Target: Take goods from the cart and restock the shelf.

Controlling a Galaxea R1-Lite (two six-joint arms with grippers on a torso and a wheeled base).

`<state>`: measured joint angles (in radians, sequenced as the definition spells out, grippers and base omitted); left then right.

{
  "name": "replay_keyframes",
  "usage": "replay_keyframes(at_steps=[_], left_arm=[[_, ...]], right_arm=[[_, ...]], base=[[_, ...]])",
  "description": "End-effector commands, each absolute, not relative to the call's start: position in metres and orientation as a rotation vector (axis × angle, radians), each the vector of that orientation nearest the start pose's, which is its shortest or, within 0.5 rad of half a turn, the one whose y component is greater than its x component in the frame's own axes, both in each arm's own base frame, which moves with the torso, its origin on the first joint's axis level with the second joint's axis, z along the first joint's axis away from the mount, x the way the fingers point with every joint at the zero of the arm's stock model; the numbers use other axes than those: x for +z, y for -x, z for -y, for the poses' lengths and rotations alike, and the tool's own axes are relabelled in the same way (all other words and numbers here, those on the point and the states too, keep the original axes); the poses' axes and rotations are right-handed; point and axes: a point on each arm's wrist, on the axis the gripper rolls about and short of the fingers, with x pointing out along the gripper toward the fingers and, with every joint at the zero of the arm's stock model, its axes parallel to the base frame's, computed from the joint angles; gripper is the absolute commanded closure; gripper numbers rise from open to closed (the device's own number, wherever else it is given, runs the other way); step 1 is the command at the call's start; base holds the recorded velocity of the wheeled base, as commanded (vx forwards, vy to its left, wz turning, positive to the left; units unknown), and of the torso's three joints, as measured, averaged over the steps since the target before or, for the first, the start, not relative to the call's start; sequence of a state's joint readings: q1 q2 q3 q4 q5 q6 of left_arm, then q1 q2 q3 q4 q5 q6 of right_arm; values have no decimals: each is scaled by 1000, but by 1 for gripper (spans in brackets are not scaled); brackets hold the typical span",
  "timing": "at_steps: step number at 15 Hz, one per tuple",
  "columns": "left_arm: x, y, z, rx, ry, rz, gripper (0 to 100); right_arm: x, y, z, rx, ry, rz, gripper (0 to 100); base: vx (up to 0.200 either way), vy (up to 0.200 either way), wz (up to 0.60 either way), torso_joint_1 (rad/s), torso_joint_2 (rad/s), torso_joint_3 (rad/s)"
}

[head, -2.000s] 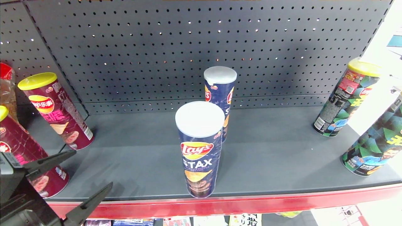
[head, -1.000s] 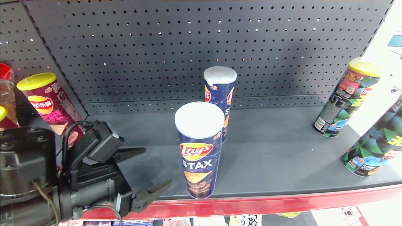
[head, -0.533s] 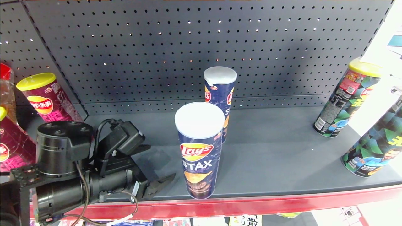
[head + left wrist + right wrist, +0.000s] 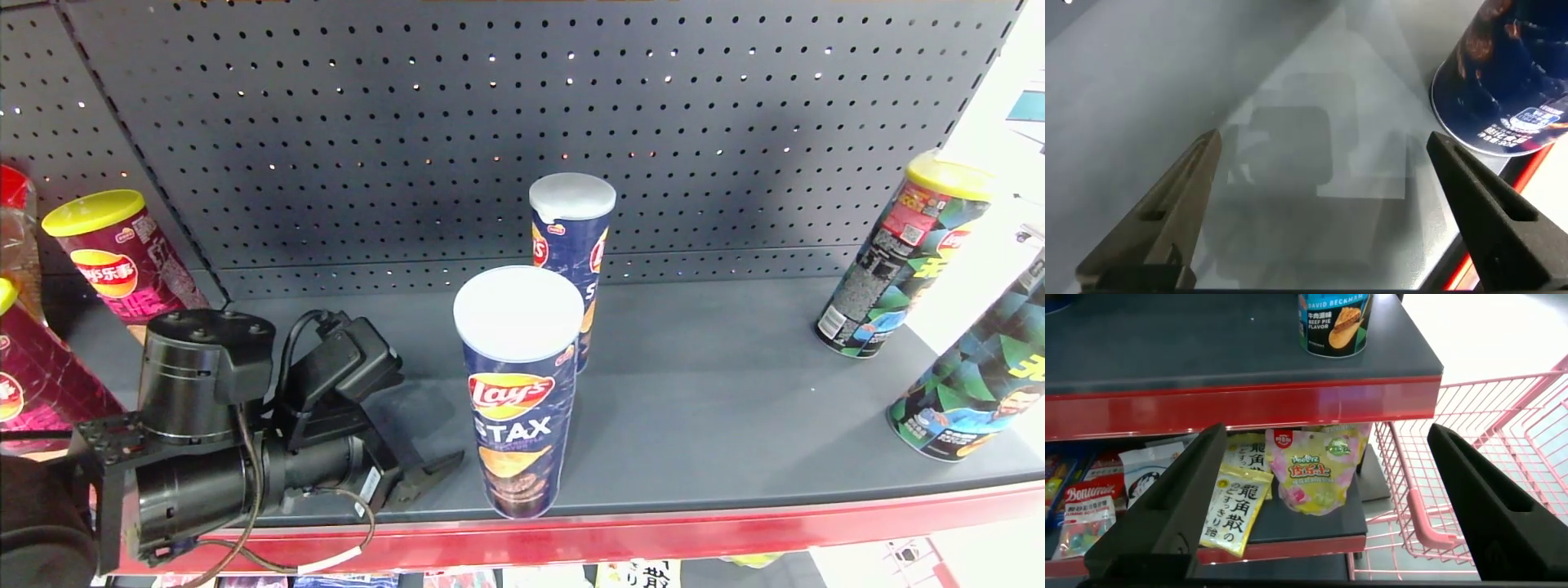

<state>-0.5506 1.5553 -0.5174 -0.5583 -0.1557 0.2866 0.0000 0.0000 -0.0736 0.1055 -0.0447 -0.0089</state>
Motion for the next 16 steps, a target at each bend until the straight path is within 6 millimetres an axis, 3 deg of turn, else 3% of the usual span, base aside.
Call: replay_keyframes(at_steps=[1,16], left_arm=[[140,-203,129,-761,-366,-382,0],[141,-216,148,-809,-373,-364,0]], right_arm=[[85,29,1,-44,10,-34,0],[85,29,1,-47,12,-34,0]], base=[[0,0,0,0,0,0],[0,0,0,0,0,0]])
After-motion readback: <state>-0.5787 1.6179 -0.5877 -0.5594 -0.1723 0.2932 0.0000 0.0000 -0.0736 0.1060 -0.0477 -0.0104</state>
